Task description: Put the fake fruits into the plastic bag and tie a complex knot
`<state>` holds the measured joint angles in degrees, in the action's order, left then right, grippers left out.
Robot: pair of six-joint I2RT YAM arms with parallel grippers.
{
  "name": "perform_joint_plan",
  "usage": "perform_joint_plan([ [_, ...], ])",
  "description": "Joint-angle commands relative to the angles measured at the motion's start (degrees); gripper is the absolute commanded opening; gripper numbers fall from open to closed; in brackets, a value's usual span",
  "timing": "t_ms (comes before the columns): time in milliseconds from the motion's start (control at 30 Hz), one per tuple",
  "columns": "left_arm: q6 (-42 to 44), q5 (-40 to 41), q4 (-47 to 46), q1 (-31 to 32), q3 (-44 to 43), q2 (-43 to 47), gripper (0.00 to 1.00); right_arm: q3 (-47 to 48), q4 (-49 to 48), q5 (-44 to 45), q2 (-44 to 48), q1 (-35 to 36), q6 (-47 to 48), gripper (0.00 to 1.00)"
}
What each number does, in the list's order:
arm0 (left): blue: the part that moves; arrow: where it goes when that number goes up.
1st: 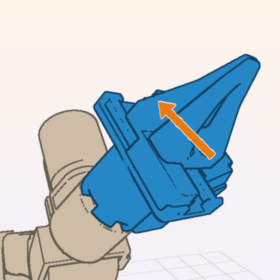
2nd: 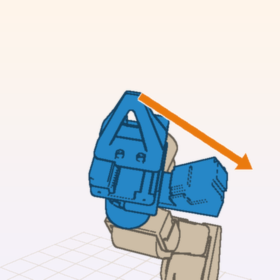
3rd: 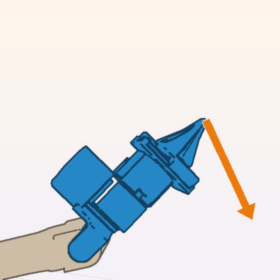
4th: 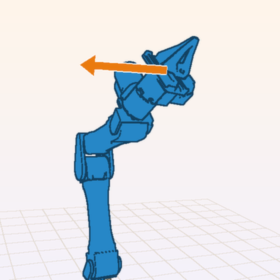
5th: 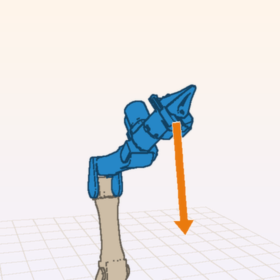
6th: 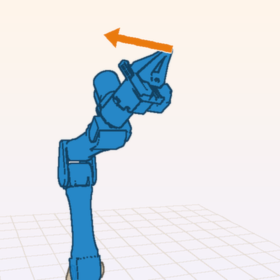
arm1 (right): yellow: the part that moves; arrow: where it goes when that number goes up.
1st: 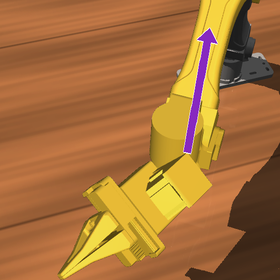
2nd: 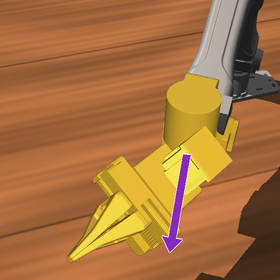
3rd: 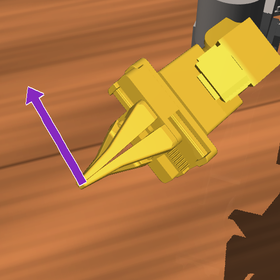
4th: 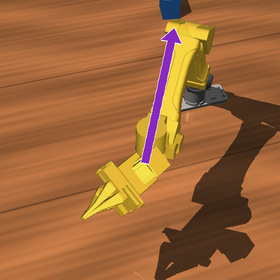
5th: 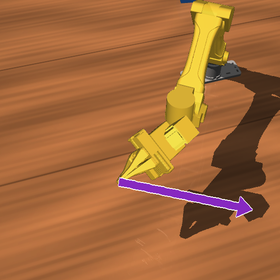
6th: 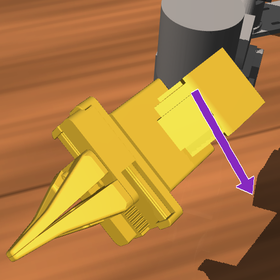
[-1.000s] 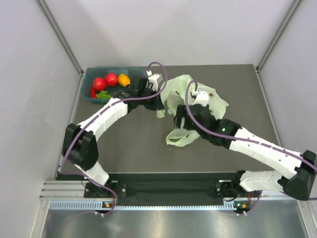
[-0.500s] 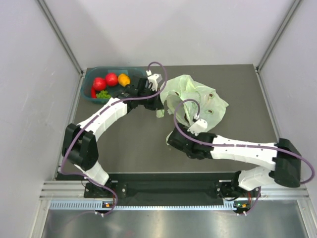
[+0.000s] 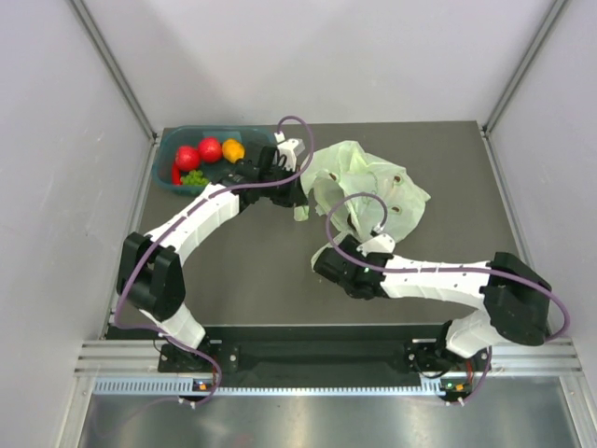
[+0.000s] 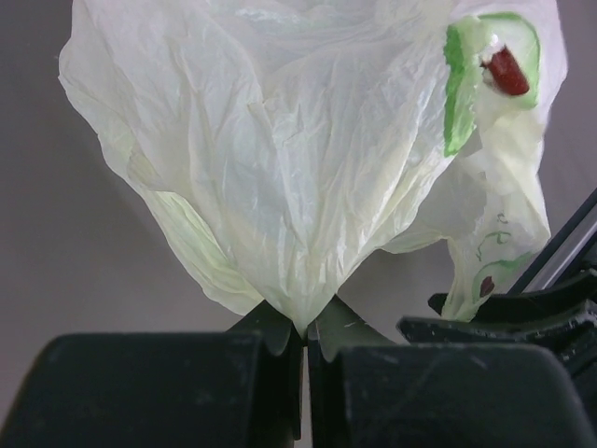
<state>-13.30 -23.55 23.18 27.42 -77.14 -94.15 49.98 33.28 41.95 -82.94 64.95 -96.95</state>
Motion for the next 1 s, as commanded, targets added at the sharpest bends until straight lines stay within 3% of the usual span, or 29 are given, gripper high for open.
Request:
perform_joint_plan([
  [0,0.73,-0.70,-1.74,-0.35,-0.37,0.28,0.00,0.21,-5.68,6.19,-0.30,-1.75,1.40,0.52],
  [33,0.64,-0.71,-1.65,-0.35,-0.38,0.28,0.00,0.91,-5.68,7.08,0.40,-1.67,3.41,0.42],
  [67,0.38,-0.97,-1.56,-0.44,-0.38,0.46,0.00,1.17,-5.68,7.87,0.84,-1.58,4.56,0.24],
  [133,0.12,-1.23,-0.42,-0.35,-0.73,0.72,0.00,2.22,-5.68,9.37,2.94,-1.67,9.11,0.05],
  [167,-0.23,-1.32,0.11,-0.35,-0.99,0.90,0.00,2.67,-5.77,9.81,3.83,-1.67,10.97,0.00],
  [367,-2.43,-2.99,5.46,-0.44,-5.90,3.44,0.00,6.80,-6.90,10.52,13.05,-3.68,28.45,0.00],
  [633,-10.34,-15.11,11.80,-6.58,-21.19,3.80,0.00,15.21,-10.87,-8.28,24.22,-20.46,50.69,0.00],
  [800,-17.45,-23.63,10.58,-8.43,-31.83,2.49,0.00,28.12,-5.08,-19.16,23.09,-29.08,56.94,0.00],
  [967,-27.54,-29.35,4.08,-10.89,-33.26,3.09,0.00,34.22,-1.46,-27.79,20.98,-36.45,57.84,0.00],
])
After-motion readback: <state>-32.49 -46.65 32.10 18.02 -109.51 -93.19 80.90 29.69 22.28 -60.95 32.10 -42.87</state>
